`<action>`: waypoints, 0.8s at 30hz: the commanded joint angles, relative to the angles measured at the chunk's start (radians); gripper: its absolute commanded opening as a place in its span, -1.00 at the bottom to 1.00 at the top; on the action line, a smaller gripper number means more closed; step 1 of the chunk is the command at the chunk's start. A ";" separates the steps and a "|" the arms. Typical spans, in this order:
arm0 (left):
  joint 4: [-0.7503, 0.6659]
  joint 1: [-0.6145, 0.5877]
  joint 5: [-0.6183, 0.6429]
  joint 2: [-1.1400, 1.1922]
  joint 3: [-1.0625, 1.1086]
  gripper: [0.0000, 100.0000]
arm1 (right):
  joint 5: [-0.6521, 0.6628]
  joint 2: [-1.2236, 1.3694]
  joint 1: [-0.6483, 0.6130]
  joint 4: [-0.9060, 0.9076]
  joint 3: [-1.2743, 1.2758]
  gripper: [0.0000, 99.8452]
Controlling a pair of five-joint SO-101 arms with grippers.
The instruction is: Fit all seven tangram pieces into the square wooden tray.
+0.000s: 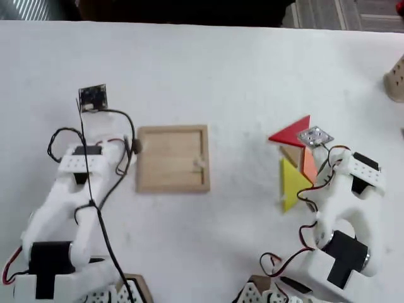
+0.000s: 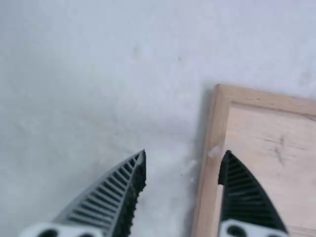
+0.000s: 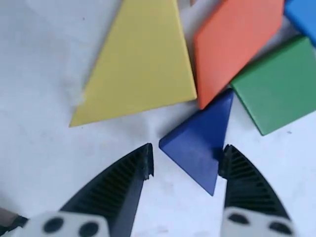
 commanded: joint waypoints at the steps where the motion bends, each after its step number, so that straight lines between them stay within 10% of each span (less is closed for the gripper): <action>1: -0.028 0.001 -0.011 -0.002 -0.063 -0.50 | 0.018 -0.004 -0.005 -0.018 -0.011 -0.44; 24: -0.028 0.001 -0.011 -0.002 -0.060 -0.50 | -0.103 -0.002 -0.031 -0.166 0.077 -0.51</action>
